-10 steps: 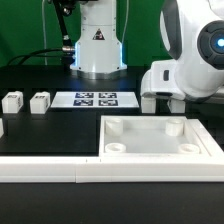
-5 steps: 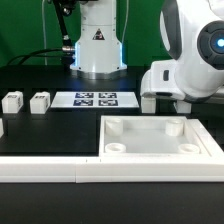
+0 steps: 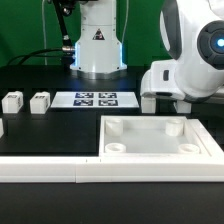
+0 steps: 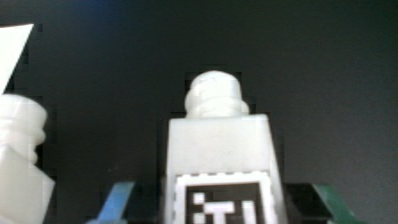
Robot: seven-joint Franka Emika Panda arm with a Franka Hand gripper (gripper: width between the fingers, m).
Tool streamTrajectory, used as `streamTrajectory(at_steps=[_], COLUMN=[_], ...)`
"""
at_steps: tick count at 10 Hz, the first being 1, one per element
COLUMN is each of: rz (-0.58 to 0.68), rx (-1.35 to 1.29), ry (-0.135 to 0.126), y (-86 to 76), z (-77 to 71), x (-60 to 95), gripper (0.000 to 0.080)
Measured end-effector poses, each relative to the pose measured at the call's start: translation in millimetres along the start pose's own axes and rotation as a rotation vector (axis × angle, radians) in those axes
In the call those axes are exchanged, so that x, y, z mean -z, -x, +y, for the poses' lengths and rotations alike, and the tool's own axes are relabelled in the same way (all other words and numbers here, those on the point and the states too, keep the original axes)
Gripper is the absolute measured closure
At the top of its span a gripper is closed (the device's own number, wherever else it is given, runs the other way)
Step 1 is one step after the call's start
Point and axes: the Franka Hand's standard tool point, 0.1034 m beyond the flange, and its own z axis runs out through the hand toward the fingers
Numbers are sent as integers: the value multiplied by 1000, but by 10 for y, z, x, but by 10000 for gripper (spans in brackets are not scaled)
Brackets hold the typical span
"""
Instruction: Assemble square table
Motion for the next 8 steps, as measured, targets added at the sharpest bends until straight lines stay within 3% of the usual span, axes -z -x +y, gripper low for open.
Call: streamTrajectory(at_steps=[1,2,3,4,6,7,8], rz=[-18,-4,21,20,149,274,314], rx=[29,28,23,25,26,73,109], ry=[9,-3,-10,-7,-28,-15,-10], y=[136,264,281,258,172,8,52], z=[75,172,204,182,147,189,257], x=[222,475,529,477,531,571,760], gripper=[512,512,512,512,512,512,512])
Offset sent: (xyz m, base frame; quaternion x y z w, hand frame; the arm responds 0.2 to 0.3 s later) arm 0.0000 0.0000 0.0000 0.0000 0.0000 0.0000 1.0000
